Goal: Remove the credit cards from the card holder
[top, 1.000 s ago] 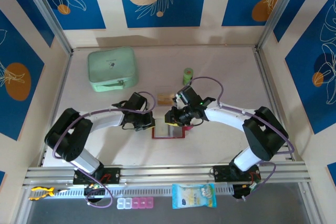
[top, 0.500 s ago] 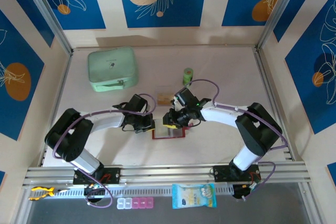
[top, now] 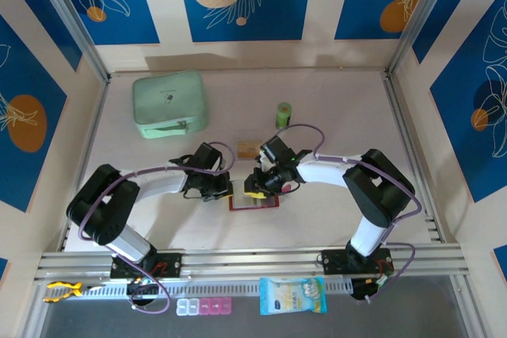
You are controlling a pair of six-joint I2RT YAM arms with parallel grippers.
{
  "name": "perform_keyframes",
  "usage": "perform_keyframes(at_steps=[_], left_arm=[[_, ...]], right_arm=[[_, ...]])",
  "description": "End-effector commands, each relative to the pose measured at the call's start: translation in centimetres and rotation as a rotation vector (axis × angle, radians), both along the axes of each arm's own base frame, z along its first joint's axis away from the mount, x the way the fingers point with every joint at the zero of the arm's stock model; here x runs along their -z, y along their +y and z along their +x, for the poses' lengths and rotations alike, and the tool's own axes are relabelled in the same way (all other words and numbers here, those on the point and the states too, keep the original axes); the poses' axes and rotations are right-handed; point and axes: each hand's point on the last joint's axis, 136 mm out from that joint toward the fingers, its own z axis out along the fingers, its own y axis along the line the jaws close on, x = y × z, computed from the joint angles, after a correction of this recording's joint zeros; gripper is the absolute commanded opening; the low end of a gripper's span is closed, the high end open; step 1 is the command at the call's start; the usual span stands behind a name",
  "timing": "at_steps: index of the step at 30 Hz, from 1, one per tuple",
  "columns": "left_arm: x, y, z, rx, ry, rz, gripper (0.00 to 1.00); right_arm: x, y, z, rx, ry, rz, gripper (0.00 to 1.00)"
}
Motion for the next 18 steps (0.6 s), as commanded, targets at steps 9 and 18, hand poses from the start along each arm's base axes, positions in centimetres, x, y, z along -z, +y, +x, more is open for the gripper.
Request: perform_keyframes(at_steps=[9,18], left_arm=[[1.3,1.0,-0.6,0.013,0.018,0.076,0.02],[1.5,1.2,-0.7,0.017,0.02,0.09,0.02]], right_arm=[[-0.3,1.5,0.4,-0.043,-0.002,0.041,0.32],[0.9,0.5,0.5,-0.051,-0.002,-0.051,0.31]])
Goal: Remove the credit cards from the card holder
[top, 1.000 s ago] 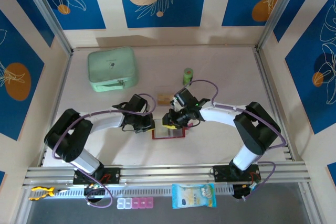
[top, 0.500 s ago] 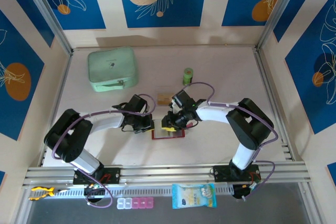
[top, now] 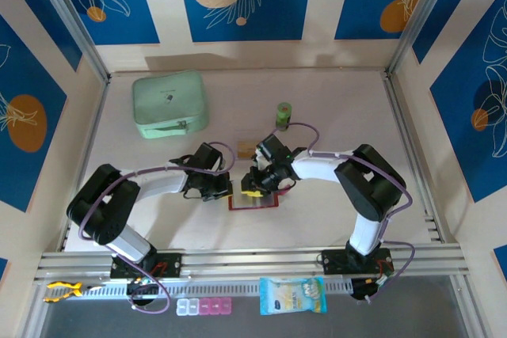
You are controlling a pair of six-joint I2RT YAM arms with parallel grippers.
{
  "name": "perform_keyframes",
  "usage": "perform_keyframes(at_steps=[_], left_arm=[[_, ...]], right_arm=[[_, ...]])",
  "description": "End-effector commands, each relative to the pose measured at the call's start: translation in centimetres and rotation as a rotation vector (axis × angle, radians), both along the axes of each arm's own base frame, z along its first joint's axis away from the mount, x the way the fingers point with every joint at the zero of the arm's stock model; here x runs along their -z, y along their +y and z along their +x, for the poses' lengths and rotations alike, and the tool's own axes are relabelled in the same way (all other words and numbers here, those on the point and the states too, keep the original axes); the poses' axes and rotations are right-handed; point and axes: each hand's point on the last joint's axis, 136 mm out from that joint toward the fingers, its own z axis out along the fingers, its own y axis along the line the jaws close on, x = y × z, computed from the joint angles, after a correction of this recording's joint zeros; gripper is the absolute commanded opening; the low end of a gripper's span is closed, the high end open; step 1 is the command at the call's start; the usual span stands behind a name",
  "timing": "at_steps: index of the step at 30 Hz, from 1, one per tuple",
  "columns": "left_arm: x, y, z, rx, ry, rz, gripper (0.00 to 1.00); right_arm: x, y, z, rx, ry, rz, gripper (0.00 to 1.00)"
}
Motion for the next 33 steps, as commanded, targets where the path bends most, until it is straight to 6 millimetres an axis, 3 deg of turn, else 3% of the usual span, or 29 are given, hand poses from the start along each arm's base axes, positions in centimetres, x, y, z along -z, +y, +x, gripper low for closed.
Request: perform_keyframes(at_steps=[1,14,23,29,33], left_arm=[[1.3,1.1,-0.7,0.015,0.027,0.078,0.02],[1.1,1.1,-0.6,0.015,0.022,0.081,0.02],[-0.4,0.9,-0.2,0.012,-0.001,0.067,0.02],[-3.2,-0.1,0.6,-0.002,-0.043,0.008,0.08],[-4.3,-1.5,0.7,-0.002,-0.037,-0.075,0.2]], right_arm=[[0.5,-0.8,-0.3,-0.02,-0.006,-0.066,0.31],[0.5,-2.5,-0.4,-0.011,-0.006,-0.1,0.31],[0.8,-2.9,-0.5,-0.003,-0.001,-0.098,0.3],[0.9,-2.7,-0.5,0.004,0.003,-0.082,0.3],[1.0,-2.6,-0.5,0.014,0.017,-0.056,0.3]])
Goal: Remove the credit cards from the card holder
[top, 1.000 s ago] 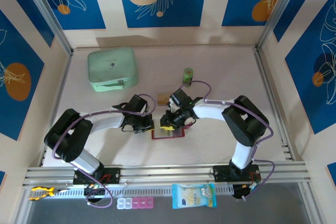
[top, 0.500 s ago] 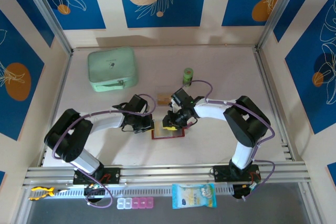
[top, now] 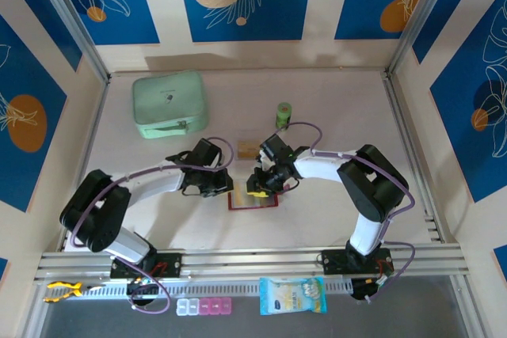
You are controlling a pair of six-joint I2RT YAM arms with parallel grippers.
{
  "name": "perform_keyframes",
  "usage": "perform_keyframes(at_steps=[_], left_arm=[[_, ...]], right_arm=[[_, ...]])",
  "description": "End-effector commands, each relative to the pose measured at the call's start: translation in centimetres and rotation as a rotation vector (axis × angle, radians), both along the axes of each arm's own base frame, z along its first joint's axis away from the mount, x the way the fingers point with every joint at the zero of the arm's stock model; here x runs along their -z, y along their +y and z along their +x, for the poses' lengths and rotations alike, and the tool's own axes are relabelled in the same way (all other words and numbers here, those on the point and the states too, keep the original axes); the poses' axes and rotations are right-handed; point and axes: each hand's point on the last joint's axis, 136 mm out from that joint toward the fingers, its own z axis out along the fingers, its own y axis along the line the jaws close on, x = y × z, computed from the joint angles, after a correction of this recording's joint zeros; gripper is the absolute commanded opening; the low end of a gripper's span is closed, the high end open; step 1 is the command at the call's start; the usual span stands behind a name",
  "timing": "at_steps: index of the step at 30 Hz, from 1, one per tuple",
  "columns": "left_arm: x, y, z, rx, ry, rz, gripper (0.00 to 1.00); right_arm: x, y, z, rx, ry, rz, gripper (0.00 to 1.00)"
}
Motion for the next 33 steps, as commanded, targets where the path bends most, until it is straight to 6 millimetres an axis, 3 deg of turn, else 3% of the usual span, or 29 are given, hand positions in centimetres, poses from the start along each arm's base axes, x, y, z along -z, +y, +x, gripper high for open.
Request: perform_keyframes(at_steps=[1,8,22,27,33], left_arm=[[-1.8,-1.7,0.1,0.011,-0.004,-0.078,0.22],[-0.8,-3.1,-0.2,0.014,0.027,-0.111,0.28],[1.0,-3.9,-0.8,0.018,0.067,-0.106,0.29],[0.9,-4.3,-0.8,0.022,0.065,-0.116,0.25],[-0.7,-4.9,-0.6,0.026,0.047,-0.148,0.25]], right_arm=[[0.2,-0.6,-0.6,0.015,0.029,0.013,0.29],[0.1,-0.7,-0.4,0.041,0.052,0.07,0.27],[0.0,-1.1,-0.4,0.085,0.103,0.171,0.25],[-0.4,-1.2,-0.2,0.093,0.098,0.182,0.24],[-2.5,-1.4,0.2,0.1,0.045,0.201,0.26]])
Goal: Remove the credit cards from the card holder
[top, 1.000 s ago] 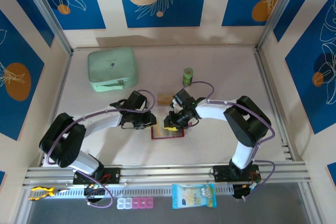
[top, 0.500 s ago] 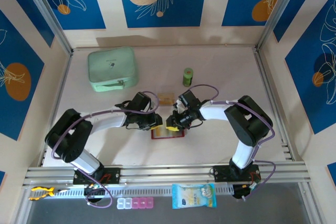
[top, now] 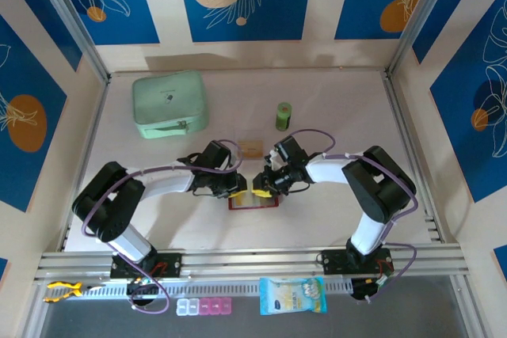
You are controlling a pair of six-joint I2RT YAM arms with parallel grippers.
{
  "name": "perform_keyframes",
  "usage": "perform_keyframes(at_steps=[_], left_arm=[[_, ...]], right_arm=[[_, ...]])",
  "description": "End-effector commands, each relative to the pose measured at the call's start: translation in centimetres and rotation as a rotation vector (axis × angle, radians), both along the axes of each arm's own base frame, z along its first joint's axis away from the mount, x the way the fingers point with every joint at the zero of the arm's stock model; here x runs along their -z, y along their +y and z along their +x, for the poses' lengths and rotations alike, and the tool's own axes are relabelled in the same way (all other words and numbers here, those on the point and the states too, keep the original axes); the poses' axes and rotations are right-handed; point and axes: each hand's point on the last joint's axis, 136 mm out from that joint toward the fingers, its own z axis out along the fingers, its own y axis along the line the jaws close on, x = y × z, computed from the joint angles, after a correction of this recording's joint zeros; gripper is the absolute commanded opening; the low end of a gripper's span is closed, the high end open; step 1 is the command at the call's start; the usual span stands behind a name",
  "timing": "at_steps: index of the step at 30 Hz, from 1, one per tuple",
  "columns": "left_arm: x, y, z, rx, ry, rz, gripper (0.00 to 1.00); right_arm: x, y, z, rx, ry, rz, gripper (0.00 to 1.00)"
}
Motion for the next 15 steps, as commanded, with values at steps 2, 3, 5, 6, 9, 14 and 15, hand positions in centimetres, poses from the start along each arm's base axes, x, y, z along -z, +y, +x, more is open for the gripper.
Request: perform_keyframes(at_steps=[2,3,5,6,9,14,15], left_arm=[[-2.1,-1.2,0.0,0.017,-0.018,-0.048,0.26],[-2.4,-1.4,0.0,0.022,-0.022,-0.051,0.26],[-2.8,-1.8,0.1,0.028,-0.024,-0.057,0.26],[-3.0,-2.1,0.1,0.032,-0.028,-0.06,0.27],[-3.4,-3.0,0.2,0.05,-0.032,-0.067,0.29],[-3.5,-4.5,0.5,0.075,-0.033,-0.072,0.34],[-3.4,-4.8,0.5,0.079,-0.031,-0.074,0.35]], right_arm=[[-2.3,-0.7,0.2,0.023,-0.04,0.004,0.26],[-2.7,-1.0,0.3,0.028,-0.054,0.0,0.27],[-3.4,-1.5,0.5,0.037,-0.072,-0.011,0.27],[-3.7,-1.8,0.6,0.042,-0.082,-0.016,0.27],[-4.6,-2.9,0.9,0.061,-0.103,-0.028,0.27],[-5.6,-4.7,1.1,0.099,-0.133,-0.04,0.27],[-5.9,-5.1,1.2,0.107,-0.139,-0.04,0.28]])
